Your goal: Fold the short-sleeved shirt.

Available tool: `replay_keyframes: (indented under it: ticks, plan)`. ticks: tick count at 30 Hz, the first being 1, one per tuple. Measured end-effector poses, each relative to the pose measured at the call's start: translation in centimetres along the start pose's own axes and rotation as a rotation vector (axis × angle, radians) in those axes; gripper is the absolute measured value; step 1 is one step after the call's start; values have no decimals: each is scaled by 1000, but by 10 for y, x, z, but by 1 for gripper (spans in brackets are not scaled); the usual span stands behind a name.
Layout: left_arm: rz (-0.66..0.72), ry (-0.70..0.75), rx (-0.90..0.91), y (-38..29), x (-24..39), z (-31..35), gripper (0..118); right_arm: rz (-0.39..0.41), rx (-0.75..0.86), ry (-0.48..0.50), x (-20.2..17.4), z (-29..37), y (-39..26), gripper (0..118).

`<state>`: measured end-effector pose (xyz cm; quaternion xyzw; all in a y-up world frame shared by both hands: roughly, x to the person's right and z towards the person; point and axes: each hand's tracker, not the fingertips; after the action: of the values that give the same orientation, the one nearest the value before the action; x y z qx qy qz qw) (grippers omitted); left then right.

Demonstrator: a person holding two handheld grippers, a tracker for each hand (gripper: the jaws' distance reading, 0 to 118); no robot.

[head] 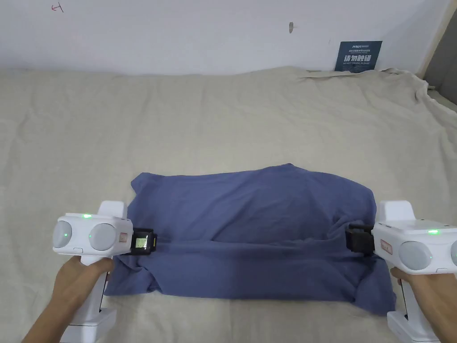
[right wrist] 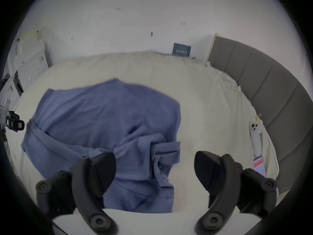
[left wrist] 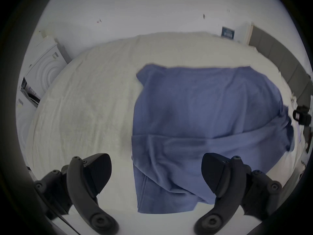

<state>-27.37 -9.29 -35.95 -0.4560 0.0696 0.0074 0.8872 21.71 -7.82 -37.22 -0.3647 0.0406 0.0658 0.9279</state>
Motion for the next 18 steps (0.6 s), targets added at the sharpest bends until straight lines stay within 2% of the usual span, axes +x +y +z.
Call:
replay_keyframes:
  ticks: [10, 13, 14, 16, 17, 18]
  plan:
    - [35, -56, 193, -16, -4, 96, 111, -123, 258, 87, 10, 111, -3, 102]
    - [45, -51, 255, -34, -4, 118, 104, -133, 286, 95, 6, 139, -16, 101]
    - [47, -50, 281, -41, -2, 125, 95, -136, 294, 96, 6, 145, -20, 100]
    - [68, -52, 341, -56, -2, 135, 54, -148, 333, 82, 4, 158, -30, 86]
    - [83, -54, 347, -62, -2, 138, 29, -154, 353, 83, 5, 162, -35, 71]
    - [87, -61, 341, -65, -7, 133, 9, -148, 353, 75, 5, 165, -38, 44]
